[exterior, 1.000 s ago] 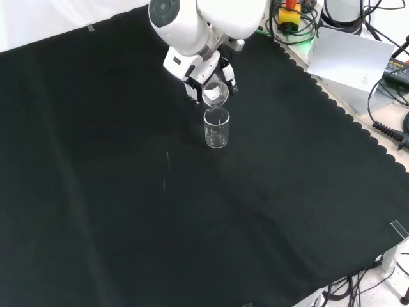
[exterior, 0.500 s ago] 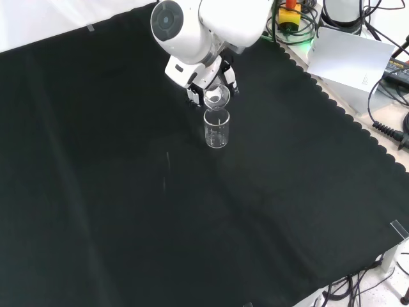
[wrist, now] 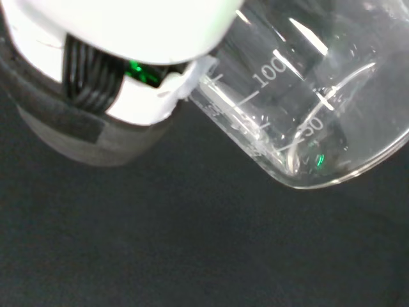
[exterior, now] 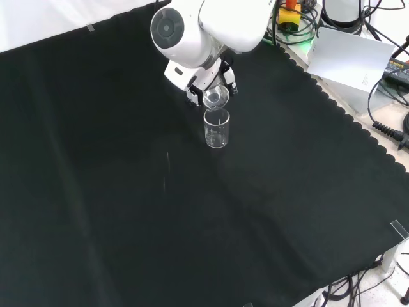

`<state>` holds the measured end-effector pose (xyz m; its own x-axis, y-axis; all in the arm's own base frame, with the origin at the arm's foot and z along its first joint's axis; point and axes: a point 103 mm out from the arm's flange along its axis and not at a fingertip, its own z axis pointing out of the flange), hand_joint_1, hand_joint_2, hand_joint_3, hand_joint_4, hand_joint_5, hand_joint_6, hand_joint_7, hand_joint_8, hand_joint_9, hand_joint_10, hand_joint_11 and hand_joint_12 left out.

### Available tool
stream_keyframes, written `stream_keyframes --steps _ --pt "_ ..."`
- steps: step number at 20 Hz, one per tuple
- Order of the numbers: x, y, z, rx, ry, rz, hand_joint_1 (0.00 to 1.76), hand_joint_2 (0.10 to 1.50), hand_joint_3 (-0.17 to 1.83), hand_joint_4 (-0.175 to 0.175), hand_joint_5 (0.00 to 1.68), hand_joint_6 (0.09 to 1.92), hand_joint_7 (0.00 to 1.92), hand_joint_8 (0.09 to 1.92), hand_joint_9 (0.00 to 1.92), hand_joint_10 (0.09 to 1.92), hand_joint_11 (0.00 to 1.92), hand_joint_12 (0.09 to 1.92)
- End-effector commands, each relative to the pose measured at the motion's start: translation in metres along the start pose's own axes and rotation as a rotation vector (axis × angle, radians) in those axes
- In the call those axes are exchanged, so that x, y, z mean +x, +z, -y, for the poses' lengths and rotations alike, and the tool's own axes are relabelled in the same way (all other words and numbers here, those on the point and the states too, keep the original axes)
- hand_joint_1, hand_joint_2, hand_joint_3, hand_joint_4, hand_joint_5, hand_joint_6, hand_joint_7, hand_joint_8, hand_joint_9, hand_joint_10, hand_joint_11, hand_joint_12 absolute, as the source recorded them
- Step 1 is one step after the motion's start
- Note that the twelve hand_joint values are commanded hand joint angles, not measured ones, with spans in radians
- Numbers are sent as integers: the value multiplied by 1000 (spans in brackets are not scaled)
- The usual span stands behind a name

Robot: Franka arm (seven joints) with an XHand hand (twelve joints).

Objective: Pour the water from the handheld beaker into the one on the table.

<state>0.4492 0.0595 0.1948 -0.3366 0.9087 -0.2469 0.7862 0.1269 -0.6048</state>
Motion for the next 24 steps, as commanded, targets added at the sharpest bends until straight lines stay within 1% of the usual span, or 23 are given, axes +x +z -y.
stream_keyframes --steps 1,13,24 --pt "1 -1 1 9 4 20 1326 652 555 -175 1464 229 1573 87 1861 87 1513 548" --pt "8 -6 0 40 -1 88 1326 652 555 -175 1460 237 1570 87 1862 87 1515 549" --pt "14 -9 -4 76 17 129 1326 652 556 -175 1458 243 1567 92 1862 87 1515 548"
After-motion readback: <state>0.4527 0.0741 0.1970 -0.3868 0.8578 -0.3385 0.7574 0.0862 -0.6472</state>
